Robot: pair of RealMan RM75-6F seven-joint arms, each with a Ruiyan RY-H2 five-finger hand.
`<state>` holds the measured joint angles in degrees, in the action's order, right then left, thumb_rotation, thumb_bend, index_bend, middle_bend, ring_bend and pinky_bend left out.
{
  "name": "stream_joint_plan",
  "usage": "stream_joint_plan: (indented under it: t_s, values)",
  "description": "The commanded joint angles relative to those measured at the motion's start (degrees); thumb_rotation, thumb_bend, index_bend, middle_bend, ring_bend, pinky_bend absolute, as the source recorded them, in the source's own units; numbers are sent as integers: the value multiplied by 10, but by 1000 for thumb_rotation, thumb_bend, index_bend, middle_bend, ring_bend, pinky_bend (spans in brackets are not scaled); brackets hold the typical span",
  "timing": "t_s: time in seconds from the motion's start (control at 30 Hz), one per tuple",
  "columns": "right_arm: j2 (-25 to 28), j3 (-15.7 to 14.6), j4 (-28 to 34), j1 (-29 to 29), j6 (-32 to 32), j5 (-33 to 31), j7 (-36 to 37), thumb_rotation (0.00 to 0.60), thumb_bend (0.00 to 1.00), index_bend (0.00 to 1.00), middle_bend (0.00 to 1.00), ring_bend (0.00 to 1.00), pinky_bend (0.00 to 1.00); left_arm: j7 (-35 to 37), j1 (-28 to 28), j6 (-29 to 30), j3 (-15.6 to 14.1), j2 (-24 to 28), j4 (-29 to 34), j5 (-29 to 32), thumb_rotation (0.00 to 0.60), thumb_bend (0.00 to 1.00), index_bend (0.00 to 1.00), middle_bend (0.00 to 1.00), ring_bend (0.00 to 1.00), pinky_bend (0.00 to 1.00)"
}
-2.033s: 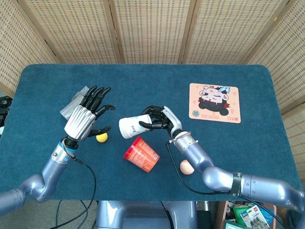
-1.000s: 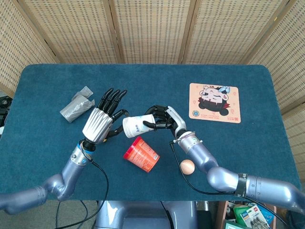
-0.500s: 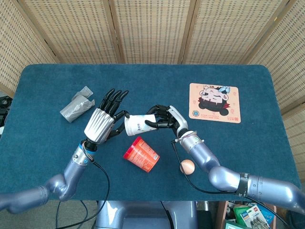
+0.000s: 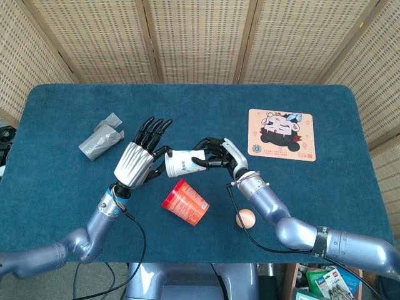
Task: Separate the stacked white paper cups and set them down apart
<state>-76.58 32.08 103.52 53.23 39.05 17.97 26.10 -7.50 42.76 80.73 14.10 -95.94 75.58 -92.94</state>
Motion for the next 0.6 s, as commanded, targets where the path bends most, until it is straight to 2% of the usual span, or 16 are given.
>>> stream_joint_plan:
  t_s: [0.03, 0.3, 0.6]
  values:
    - [1, 0, 0, 0, -1, 1, 1, 600, 525, 550, 594, 471, 675, -1, 1, 0, 0, -1, 1, 1, 600, 490, 624, 16, 0, 0]
    - [14, -4, -6, -8, -6, 14, -3, 600, 524, 550, 594, 471, 676, 1, -9, 9, -4, 15, 1, 4, 600, 490, 682, 29, 0, 0]
    - [57, -5, -48, -49, -49, 64, 11, 600, 524, 552, 598, 474, 676, 45, -64, 21, -25, 116, 24, 24, 600, 492, 692, 29, 0, 0]
